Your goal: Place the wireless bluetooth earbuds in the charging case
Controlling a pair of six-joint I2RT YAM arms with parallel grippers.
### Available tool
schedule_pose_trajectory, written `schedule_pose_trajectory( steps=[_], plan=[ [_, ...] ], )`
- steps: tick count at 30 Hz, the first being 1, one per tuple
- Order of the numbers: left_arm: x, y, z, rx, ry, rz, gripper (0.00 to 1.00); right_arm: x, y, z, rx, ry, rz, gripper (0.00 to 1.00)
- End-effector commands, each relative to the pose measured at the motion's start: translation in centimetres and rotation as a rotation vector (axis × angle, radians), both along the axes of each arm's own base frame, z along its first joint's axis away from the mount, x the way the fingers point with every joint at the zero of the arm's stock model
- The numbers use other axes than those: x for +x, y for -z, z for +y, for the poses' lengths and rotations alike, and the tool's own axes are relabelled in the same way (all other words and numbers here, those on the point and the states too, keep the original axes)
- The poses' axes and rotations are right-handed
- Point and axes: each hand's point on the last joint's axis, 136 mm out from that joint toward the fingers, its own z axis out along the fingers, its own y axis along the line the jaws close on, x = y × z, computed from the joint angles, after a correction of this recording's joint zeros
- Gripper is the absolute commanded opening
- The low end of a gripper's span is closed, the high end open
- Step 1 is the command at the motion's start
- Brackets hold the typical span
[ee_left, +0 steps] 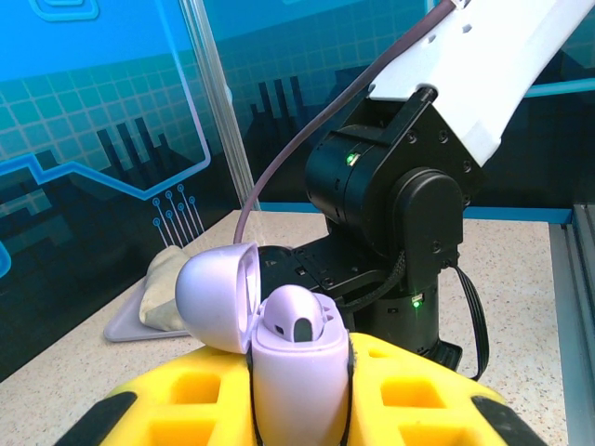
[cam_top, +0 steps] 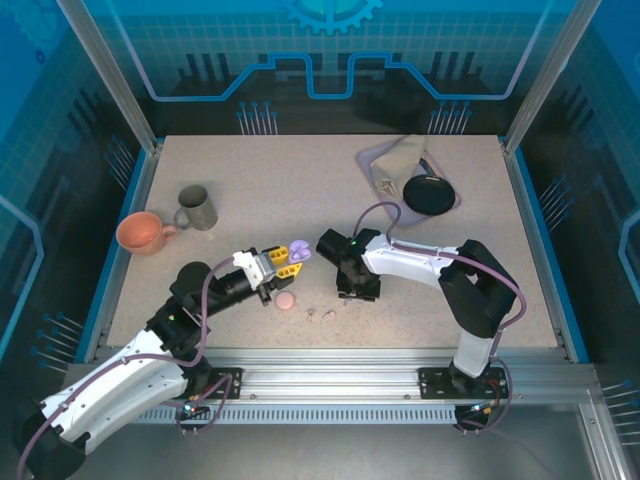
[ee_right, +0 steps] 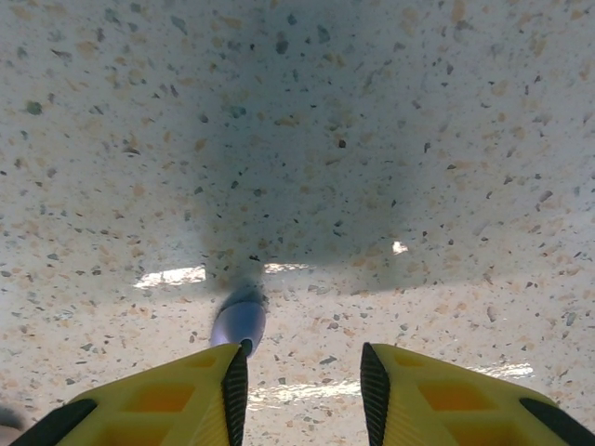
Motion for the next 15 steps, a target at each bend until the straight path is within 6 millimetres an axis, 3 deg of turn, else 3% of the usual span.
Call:
schedule_pose_trajectory(
  steps=[1, 15],
  plan=[
    [-0.44, -0.71, -0.18, -0.016, 0.021, -0.024, 0.0, -0.45, 1.02, -0.91, -0.033, 0.025, 0.034, 0.4],
    [-0.48, -0.72, -0.19, -0.017, 0.023, -0.023, 0.0, -0.63, 1.32, -1.75, -0.055, 0.035, 0.038, 0.4]
  ],
)
